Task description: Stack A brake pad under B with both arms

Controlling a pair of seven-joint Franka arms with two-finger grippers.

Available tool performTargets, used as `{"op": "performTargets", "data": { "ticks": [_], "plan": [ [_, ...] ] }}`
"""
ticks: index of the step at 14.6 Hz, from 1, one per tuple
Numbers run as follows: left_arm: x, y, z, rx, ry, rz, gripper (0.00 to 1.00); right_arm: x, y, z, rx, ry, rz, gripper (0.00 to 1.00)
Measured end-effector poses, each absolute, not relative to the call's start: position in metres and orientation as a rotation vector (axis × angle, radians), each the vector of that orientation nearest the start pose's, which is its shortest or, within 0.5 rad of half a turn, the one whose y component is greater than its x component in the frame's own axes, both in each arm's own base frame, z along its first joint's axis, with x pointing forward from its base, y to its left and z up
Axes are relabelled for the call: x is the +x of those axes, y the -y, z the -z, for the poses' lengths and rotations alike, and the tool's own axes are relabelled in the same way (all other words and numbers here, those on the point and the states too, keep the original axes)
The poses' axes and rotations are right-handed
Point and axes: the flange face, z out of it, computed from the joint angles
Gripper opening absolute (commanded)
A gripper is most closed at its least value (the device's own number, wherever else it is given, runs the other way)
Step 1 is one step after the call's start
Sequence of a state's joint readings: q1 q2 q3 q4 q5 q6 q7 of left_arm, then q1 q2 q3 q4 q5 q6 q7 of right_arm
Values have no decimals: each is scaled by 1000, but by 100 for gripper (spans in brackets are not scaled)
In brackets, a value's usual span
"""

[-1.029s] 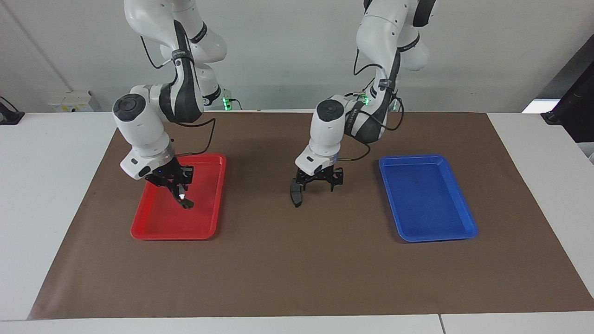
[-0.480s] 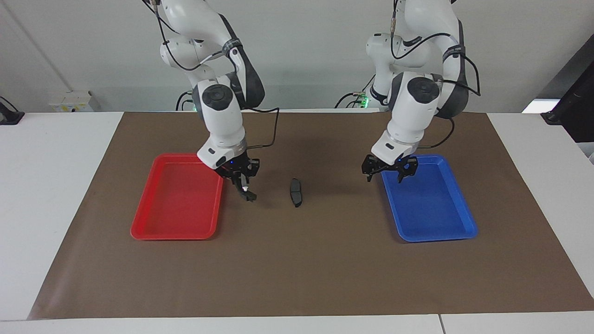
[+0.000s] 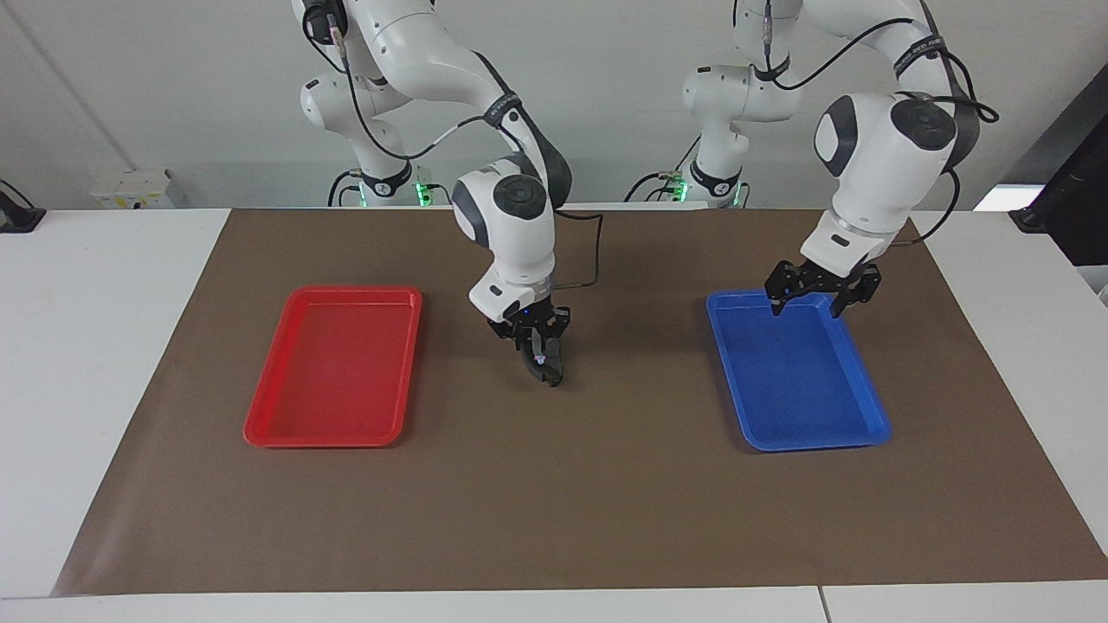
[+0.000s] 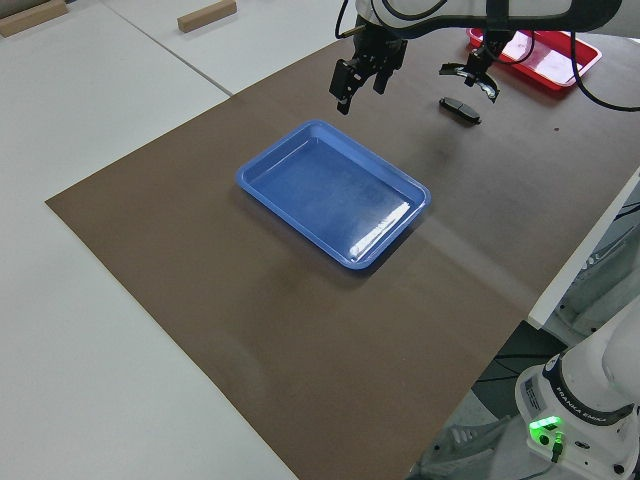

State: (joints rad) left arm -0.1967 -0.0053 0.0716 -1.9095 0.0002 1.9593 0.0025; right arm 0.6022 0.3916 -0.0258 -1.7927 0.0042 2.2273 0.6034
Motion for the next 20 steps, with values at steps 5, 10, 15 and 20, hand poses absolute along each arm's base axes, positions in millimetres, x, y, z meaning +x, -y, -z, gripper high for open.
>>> {"op": "performTargets", "data": {
  "ticks": [5, 10, 15, 20],
  "plan": [
    [558, 31, -541, -3138, -166, 43, 100, 542, -361, -313, -3133, -19, 59, 0],
    [558, 5, -574, -3134, -190, 46, 100, 544, -359, -311, -3132, -6, 99, 0],
    [553, -11, -592, -3130, -172, 6, 100, 541, -358, -303, -3124, 4, 117, 0],
    [552, -14, -596, -3124, -183, -13, 100, 540, -357, -302, -3127, 42, 114, 0]
  ]
}}
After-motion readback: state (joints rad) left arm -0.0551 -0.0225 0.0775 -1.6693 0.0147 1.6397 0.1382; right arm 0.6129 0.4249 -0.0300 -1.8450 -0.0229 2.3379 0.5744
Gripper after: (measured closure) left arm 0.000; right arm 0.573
